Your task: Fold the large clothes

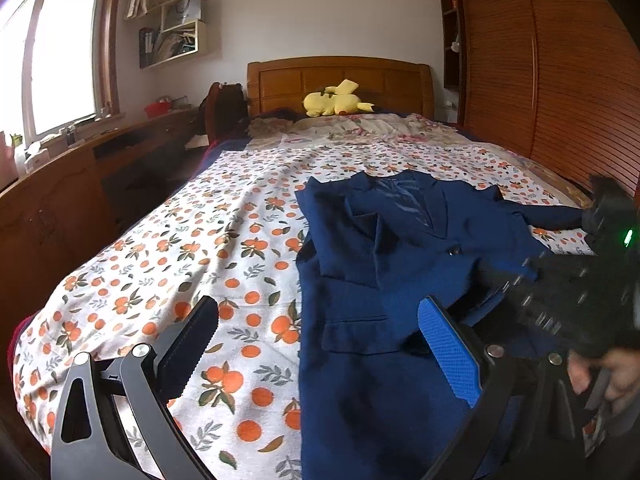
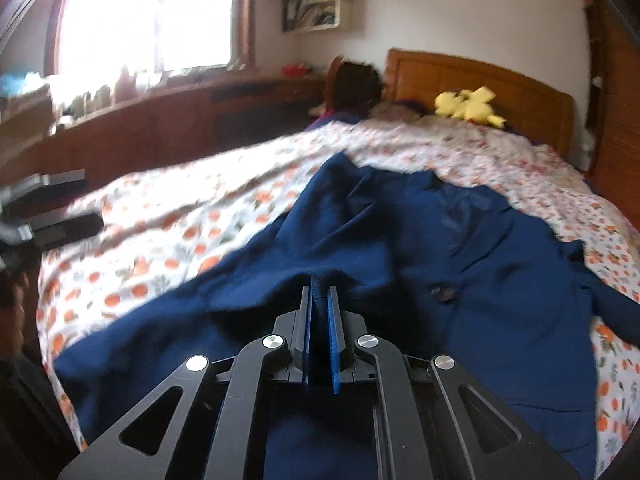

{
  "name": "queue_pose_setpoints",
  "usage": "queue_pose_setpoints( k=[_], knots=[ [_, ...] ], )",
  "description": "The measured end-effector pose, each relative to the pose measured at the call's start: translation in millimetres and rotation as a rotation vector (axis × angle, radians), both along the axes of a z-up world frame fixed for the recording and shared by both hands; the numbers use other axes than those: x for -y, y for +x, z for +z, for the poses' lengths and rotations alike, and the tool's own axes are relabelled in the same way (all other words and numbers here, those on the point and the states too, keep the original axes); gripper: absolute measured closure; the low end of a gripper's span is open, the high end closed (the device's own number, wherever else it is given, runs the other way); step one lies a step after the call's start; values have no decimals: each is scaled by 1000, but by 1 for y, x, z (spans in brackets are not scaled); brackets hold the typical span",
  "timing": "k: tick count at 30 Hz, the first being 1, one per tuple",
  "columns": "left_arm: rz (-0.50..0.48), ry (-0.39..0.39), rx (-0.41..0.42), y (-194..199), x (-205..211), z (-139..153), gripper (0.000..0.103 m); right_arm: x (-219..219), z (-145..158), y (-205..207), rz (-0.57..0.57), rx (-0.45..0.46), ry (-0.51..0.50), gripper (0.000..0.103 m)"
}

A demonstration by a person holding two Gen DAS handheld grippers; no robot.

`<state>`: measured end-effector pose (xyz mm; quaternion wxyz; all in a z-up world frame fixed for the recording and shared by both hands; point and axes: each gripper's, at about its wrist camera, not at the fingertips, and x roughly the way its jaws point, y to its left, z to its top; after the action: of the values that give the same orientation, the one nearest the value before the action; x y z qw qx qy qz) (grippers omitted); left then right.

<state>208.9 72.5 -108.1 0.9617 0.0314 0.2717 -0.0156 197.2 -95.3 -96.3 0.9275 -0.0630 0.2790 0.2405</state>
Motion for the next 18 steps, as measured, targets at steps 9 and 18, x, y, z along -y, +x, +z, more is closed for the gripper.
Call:
queue_pose_setpoints(
  k=[9, 18],
  knots=[
    [-34, 6, -13, 6, 19, -4, 3, 45, 24, -3, -72, 54, 46, 98],
    [-78, 6, -20, 12, 40, -5, 3, 93, 28, 5, -193, 74, 44, 98]
  ],
)
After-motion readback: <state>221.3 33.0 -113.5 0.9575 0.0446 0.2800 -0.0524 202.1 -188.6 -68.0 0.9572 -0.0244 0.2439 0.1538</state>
